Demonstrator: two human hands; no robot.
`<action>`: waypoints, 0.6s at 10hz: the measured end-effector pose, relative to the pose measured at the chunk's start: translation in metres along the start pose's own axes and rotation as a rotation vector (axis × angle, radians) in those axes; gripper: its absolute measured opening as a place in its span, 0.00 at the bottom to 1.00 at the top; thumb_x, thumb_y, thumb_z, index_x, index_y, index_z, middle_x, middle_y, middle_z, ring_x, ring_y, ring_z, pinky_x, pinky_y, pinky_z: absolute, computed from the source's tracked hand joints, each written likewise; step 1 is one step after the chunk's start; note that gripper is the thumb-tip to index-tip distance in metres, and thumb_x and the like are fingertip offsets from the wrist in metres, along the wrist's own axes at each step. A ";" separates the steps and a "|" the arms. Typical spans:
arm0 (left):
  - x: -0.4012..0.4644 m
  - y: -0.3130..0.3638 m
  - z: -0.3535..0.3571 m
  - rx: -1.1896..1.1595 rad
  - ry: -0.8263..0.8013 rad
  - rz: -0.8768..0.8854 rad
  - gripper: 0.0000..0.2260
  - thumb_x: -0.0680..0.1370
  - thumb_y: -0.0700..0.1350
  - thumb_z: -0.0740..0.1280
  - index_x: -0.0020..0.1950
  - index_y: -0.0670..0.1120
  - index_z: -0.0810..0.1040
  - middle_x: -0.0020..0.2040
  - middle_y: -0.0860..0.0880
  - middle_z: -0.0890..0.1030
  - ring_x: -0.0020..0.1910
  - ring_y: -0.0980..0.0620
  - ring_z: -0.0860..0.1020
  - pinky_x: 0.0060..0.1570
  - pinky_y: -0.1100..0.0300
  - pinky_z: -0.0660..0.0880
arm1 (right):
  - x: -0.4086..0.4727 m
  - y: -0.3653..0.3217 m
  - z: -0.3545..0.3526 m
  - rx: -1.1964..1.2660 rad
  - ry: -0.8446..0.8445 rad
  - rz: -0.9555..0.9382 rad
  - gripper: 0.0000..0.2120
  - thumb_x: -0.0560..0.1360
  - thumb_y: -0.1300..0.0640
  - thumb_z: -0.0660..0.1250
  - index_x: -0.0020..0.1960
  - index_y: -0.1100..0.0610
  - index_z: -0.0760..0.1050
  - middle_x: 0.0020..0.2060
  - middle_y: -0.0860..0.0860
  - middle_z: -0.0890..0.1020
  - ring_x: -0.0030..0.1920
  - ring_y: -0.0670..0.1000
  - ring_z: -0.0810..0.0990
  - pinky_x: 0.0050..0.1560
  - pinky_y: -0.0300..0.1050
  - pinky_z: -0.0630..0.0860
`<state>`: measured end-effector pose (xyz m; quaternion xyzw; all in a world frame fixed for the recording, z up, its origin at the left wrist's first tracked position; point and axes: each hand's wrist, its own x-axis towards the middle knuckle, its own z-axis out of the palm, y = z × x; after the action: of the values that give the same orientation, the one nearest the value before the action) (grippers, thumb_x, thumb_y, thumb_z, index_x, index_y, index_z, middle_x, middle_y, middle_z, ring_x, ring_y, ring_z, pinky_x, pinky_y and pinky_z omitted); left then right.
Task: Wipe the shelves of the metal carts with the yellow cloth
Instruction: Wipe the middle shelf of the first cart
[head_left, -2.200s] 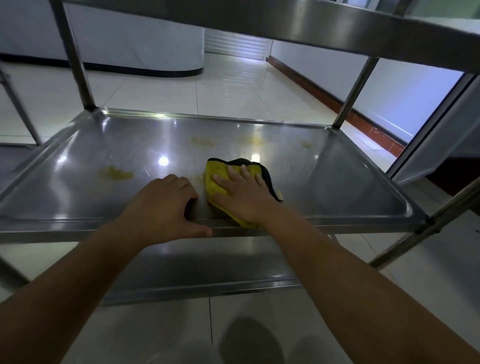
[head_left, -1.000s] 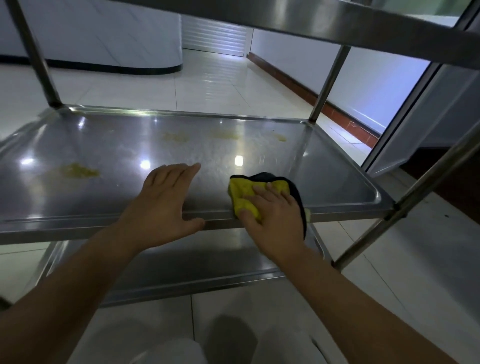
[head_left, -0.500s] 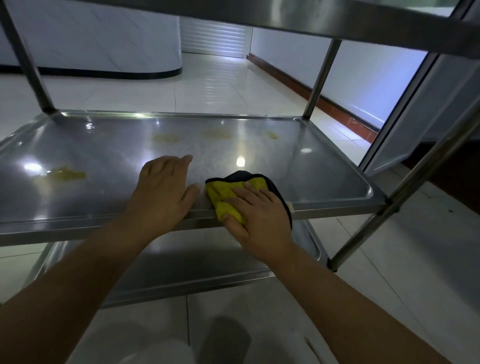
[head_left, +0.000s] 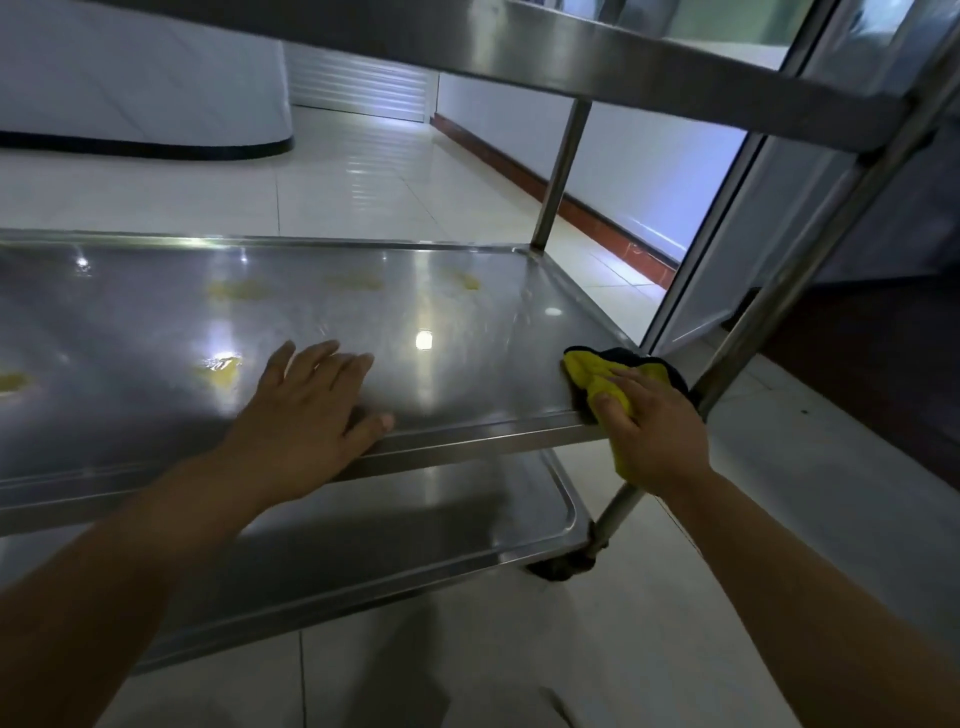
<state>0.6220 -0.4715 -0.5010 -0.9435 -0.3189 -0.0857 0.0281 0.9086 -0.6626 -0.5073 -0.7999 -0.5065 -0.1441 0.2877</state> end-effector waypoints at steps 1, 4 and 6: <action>-0.008 -0.026 0.000 0.028 0.025 0.025 0.51 0.65 0.76 0.27 0.78 0.47 0.54 0.77 0.47 0.58 0.77 0.48 0.50 0.71 0.54 0.35 | 0.015 -0.003 0.001 -0.032 -0.154 0.177 0.18 0.81 0.47 0.57 0.67 0.50 0.74 0.66 0.47 0.75 0.65 0.49 0.71 0.63 0.42 0.64; -0.026 -0.078 -0.001 -0.043 -0.075 -0.049 0.58 0.54 0.79 0.24 0.78 0.50 0.39 0.79 0.48 0.46 0.76 0.51 0.41 0.71 0.52 0.33 | 0.050 -0.088 0.042 -0.070 -0.544 0.011 0.22 0.83 0.48 0.52 0.75 0.53 0.62 0.76 0.55 0.61 0.76 0.57 0.57 0.75 0.52 0.49; -0.026 -0.084 -0.002 -0.101 -0.141 -0.060 0.59 0.53 0.80 0.27 0.77 0.47 0.41 0.78 0.46 0.46 0.77 0.48 0.41 0.74 0.48 0.37 | 0.063 -0.185 0.093 -0.177 -0.689 -0.217 0.32 0.79 0.36 0.45 0.78 0.52 0.56 0.78 0.54 0.53 0.78 0.56 0.48 0.76 0.53 0.44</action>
<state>0.5501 -0.4205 -0.5036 -0.9374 -0.3435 -0.0357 -0.0447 0.7654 -0.5007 -0.4904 -0.7649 -0.6412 0.0606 0.0132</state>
